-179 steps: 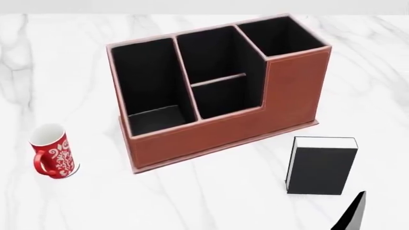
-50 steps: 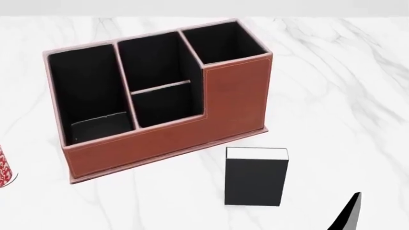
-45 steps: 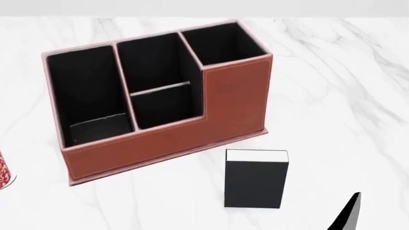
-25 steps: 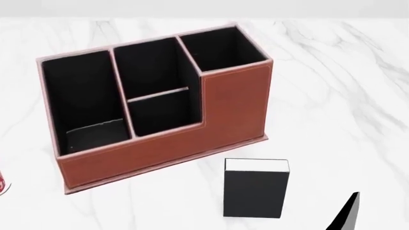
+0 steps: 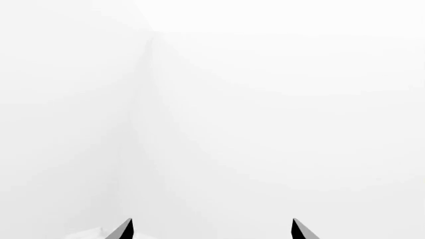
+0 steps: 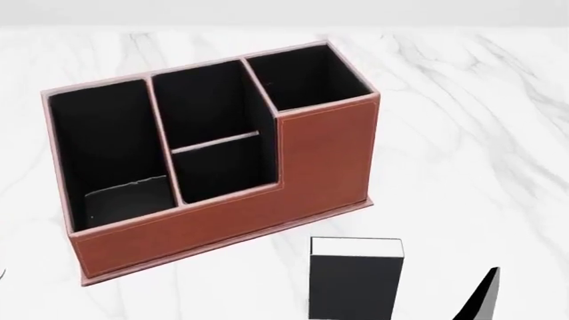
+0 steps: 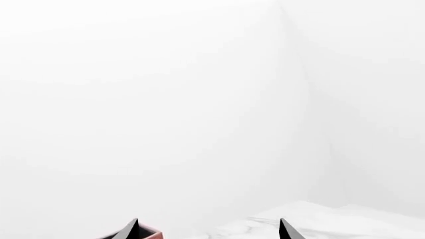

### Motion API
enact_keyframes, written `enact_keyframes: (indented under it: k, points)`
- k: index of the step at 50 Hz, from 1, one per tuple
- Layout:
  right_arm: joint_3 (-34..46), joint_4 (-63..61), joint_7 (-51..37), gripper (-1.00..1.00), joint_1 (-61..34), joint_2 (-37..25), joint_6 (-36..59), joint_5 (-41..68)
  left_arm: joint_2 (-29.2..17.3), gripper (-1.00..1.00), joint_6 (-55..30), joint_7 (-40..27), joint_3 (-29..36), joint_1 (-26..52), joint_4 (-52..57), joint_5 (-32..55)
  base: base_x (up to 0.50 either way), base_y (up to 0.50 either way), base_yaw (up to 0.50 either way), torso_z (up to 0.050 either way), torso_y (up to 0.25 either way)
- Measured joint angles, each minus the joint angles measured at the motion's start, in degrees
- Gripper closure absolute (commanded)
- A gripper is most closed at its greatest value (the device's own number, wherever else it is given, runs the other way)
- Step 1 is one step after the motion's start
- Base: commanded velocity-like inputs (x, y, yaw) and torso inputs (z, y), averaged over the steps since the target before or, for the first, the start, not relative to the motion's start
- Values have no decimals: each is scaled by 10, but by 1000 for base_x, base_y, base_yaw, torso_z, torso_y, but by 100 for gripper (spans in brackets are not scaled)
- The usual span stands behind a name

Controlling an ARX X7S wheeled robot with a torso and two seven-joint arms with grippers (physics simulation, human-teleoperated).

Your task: Pick up the book and place it in the back compartment of the caddy.

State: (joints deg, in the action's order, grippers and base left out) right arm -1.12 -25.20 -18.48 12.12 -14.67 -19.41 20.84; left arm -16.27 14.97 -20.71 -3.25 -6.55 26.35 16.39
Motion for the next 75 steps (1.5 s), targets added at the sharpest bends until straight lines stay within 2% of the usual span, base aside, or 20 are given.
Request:
enact_keyframes:
  k: [75]
  points:
    - [15,8,-13,-100,-2,-12,-8,-1,-12,-100,8,-13,9,-1,-4,4,87,-7,0,0,0]
